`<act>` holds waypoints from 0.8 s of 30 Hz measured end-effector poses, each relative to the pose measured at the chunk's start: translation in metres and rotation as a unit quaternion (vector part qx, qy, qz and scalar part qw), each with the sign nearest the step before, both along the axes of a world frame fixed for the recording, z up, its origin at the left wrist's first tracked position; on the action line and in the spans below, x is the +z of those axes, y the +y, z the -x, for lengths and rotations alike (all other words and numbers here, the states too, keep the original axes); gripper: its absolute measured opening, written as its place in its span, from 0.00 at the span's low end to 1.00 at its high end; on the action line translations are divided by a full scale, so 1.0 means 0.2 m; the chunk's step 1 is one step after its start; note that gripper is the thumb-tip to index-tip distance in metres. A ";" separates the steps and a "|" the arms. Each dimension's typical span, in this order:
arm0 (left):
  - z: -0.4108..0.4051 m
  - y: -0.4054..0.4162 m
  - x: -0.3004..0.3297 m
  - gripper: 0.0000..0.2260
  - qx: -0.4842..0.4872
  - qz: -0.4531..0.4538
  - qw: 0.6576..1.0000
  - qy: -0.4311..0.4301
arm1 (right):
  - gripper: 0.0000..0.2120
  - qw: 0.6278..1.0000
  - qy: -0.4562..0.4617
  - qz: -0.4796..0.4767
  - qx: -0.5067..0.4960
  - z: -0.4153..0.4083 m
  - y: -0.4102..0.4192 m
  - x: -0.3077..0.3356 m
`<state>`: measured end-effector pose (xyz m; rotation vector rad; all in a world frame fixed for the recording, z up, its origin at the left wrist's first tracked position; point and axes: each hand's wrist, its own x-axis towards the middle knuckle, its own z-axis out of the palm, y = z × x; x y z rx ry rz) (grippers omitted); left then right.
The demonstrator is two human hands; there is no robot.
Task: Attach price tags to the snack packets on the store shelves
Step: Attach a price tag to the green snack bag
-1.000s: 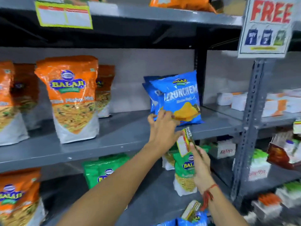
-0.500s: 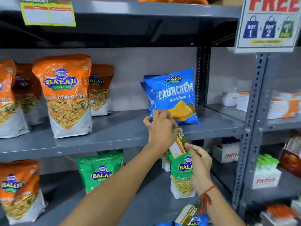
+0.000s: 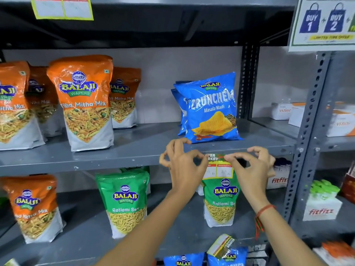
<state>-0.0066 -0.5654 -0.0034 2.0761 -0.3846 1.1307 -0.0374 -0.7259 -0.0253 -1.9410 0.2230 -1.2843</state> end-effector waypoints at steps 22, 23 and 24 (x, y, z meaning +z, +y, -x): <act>-0.08 -0.03 -0.06 0.08 0.018 0.021 1.000 -0.012 | 0.04 0.995 -0.014 0.086 -0.050 -0.12 -0.03 -0.02; -0.09 -0.03 -0.07 0.08 0.021 0.014 0.999 -0.020 | 0.05 0.995 -0.012 0.083 -0.047 -0.14 -0.03 -0.02; -0.11 -0.03 -0.08 0.08 0.024 0.003 0.999 -0.032 | 0.05 0.996 -0.011 0.080 -0.045 -0.15 -0.03 -0.02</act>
